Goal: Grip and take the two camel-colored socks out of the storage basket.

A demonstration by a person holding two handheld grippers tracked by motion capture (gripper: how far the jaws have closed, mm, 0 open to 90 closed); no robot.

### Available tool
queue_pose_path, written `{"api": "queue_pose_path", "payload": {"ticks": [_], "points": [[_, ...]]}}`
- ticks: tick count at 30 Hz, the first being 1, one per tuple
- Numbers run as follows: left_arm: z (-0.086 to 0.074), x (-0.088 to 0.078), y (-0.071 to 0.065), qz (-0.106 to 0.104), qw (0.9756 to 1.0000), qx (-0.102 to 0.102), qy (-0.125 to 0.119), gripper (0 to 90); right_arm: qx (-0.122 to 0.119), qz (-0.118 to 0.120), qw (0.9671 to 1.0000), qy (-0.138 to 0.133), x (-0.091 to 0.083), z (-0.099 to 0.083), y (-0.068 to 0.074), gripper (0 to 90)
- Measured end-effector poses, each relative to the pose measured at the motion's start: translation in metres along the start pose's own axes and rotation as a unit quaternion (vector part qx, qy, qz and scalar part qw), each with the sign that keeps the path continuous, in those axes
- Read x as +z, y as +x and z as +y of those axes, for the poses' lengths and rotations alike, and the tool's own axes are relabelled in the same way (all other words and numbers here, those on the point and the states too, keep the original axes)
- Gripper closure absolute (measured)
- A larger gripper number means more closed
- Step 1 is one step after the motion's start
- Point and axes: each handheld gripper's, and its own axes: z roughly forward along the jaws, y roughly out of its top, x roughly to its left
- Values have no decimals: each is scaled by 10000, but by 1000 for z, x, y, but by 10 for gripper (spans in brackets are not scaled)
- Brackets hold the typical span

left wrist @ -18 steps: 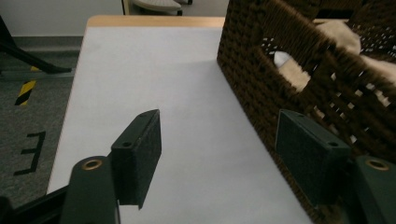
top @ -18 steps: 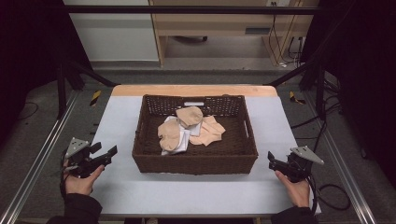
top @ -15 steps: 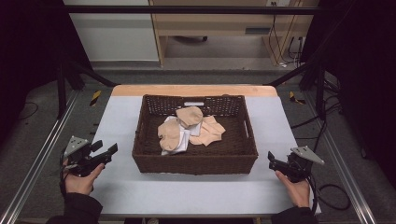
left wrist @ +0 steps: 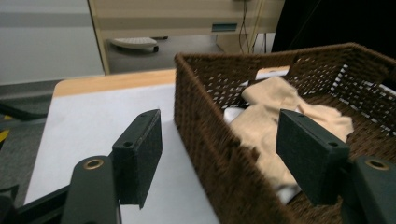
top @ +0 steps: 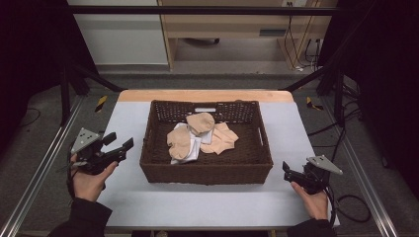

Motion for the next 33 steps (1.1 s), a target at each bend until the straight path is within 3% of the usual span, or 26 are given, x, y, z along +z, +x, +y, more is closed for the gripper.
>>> {"api": "queue_pose_path", "payload": {"ticks": [7,11,19,33], "points": [[23,16,-17,-57,9998,180,10,315,8,-24,10000,25,1,0,1,31],[34,28,-31,-85,9991,407,5,315,-8,-27,10000,-8,0,1,1,31],[52,51,-49,-168,9987,450,-182,332,-80,-46,9999,41,2,1,2,33],[75,96,-73,-172,9985,516,-82,346,-21,-77,10000,17,1,2,0,32]]}}
